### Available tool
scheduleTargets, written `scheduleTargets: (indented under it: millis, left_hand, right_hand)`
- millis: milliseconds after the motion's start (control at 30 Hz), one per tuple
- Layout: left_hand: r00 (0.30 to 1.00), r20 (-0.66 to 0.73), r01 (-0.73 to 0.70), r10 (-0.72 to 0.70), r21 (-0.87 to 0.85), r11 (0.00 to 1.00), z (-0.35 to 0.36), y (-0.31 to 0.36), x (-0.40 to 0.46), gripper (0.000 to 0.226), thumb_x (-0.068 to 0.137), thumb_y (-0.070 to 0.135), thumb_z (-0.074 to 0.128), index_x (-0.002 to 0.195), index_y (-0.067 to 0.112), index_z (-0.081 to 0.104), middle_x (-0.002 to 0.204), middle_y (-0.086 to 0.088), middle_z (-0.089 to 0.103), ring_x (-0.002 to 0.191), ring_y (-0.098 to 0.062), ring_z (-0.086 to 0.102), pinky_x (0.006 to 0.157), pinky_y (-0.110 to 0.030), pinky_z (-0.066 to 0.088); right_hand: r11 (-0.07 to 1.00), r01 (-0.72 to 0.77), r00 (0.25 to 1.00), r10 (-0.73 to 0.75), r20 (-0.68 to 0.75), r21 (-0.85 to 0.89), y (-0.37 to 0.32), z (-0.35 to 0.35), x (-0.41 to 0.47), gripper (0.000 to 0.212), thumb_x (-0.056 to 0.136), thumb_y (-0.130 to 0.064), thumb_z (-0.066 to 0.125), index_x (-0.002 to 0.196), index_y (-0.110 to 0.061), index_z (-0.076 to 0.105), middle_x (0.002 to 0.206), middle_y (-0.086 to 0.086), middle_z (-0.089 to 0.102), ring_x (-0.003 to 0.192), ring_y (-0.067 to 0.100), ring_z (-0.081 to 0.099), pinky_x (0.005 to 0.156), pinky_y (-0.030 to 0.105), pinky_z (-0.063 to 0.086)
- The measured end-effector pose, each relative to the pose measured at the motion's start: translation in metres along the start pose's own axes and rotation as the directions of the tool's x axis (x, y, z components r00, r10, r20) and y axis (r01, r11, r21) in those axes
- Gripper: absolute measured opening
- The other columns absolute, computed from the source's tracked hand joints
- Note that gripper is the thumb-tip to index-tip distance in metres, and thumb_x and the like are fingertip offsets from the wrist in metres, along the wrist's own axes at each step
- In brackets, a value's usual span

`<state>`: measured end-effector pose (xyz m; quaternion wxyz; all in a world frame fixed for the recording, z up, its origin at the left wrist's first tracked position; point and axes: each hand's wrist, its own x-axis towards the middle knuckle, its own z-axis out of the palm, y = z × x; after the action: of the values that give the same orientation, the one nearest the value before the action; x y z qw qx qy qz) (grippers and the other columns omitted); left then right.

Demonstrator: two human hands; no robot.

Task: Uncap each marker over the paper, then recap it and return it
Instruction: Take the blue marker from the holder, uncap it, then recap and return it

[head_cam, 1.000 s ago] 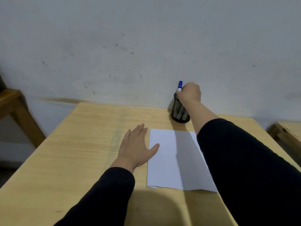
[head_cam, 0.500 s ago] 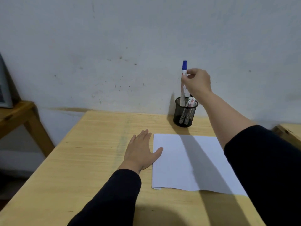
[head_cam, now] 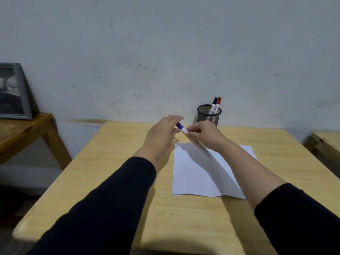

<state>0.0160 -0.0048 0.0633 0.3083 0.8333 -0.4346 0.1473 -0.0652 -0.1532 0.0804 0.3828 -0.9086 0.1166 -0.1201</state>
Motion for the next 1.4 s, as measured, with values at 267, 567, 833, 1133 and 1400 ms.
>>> scheduleTargets:
  millis: [267, 567, 833, 1133, 1400]
  left_hand:
    - [0.971, -0.119, 0.186, -0.206, -0.161, 0.969, -0.007, 0.006, 0.008, 0.018, 0.096, 0.020, 0.050, 0.097, 0.016, 0.068, 0.094, 0.002, 0.066, 0.085, -0.017, 0.057, 0.071, -0.028, 0.043]
    - [0.955, -0.046, 0.263, -0.294, -0.334, 0.905, 0.015, 0.026, -0.003, 0.017, 0.092, 0.018, 0.057, 0.087, 0.014, 0.072, 0.076, 0.000, 0.066, 0.071, -0.016, 0.056, 0.067, -0.030, 0.043]
    - [0.843, 0.166, 0.533, -0.511, -0.375, 0.758, 0.019, -0.009, -0.005, 0.009, 0.090, 0.019, 0.063, 0.086, 0.017, 0.071, 0.083, 0.004, 0.067, 0.079, -0.015, 0.060, 0.066, -0.027, 0.047]
    - [0.896, 0.093, 0.427, -0.435, 0.095, 0.899, 0.056, -0.035, -0.026, 0.028, 0.096, 0.035, 0.048, 0.118, 0.023, 0.060, 0.121, 0.005, 0.060, 0.114, -0.017, 0.052, 0.104, -0.035, 0.027]
    - [0.866, 0.256, 0.363, -0.429, 0.266, 0.893, 0.063, -0.045, -0.027, 0.082, 0.087, 0.069, 0.032, 0.150, 0.019, 0.023, 0.161, 0.005, 0.015, 0.149, -0.012, 0.004, 0.118, -0.050, -0.002]
  right_hand:
    - [0.999, 0.044, 0.922, -0.053, -0.383, -0.032, -0.008, -0.004, -0.003, 0.017, 0.087, -0.017, 0.062, 0.099, -0.012, 0.073, 0.085, 0.000, 0.071, 0.080, 0.014, 0.064, 0.080, 0.027, 0.049]
    - [0.382, -0.252, 0.884, 0.465, 0.051, 0.889, 0.004, 0.017, 0.008, 0.025, 0.096, -0.022, 0.054, 0.081, -0.002, 0.057, 0.070, 0.011, 0.059, 0.058, 0.015, 0.057, 0.050, 0.016, 0.055]
    - [0.424, -0.151, 0.864, 0.496, -0.089, 0.893, 0.031, 0.003, 0.015, 0.025, 0.094, -0.020, 0.057, 0.077, -0.002, 0.056, 0.066, 0.010, 0.058, 0.047, 0.013, 0.057, 0.045, 0.019, 0.051]
    - [0.632, -0.180, 0.882, 0.442, -0.160, 0.754, 0.027, 0.037, 0.023, 0.022, 0.086, -0.027, 0.065, 0.078, -0.008, 0.059, 0.060, 0.006, 0.058, 0.046, 0.014, 0.051, 0.041, 0.020, 0.042]
    - [0.562, -0.130, 0.928, 0.360, -0.100, 0.817, 0.007, 0.066, 0.039, 0.028, 0.093, -0.018, 0.058, 0.096, 0.010, 0.063, 0.064, 0.013, 0.052, 0.036, 0.008, 0.047, 0.038, 0.019, 0.035]
